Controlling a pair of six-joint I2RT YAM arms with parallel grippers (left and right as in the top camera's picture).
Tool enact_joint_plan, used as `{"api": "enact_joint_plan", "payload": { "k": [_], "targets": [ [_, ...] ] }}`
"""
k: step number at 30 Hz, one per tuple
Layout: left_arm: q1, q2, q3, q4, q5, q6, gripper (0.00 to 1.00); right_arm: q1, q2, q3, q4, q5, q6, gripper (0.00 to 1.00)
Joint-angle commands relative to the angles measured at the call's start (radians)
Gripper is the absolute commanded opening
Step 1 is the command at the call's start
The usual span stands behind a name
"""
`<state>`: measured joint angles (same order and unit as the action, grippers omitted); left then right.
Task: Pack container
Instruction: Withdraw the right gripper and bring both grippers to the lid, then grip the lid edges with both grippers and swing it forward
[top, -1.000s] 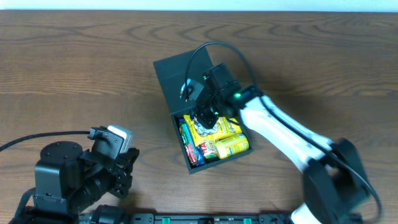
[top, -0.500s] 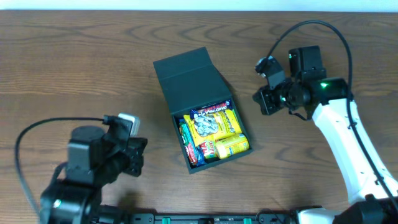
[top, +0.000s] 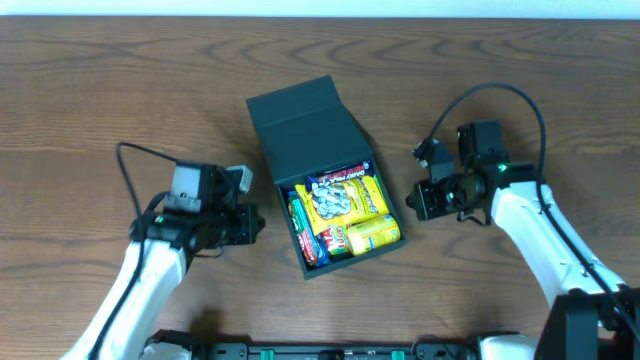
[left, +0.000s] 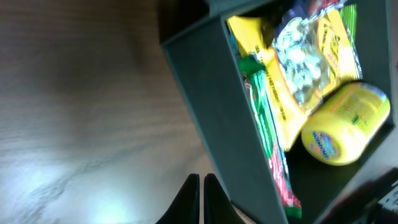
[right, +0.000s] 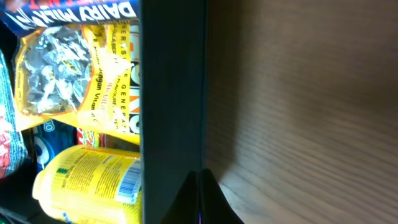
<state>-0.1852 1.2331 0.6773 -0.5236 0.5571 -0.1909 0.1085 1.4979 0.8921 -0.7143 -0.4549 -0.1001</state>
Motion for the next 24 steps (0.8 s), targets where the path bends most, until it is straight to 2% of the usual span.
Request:
{"api": "enact_joint_plan", "payload": {
  "k": [1,12,24],
  "targets": [
    [0.003,0.077,-0.003,0.045,0.065,-0.046,0.06,-0.002,0.002,-0.04,0.027,-0.068,0.04,0.01],
    [0.001,0.218,-0.003,0.23,0.155,-0.131,0.06,0.081,0.002,-0.086,0.014,-0.197,0.044,0.01],
    [0.0,0.218,-0.002,0.272,0.176,-0.131,0.05,0.258,0.002,-0.086,0.014,-0.208,0.121,0.02]
  ]
}}
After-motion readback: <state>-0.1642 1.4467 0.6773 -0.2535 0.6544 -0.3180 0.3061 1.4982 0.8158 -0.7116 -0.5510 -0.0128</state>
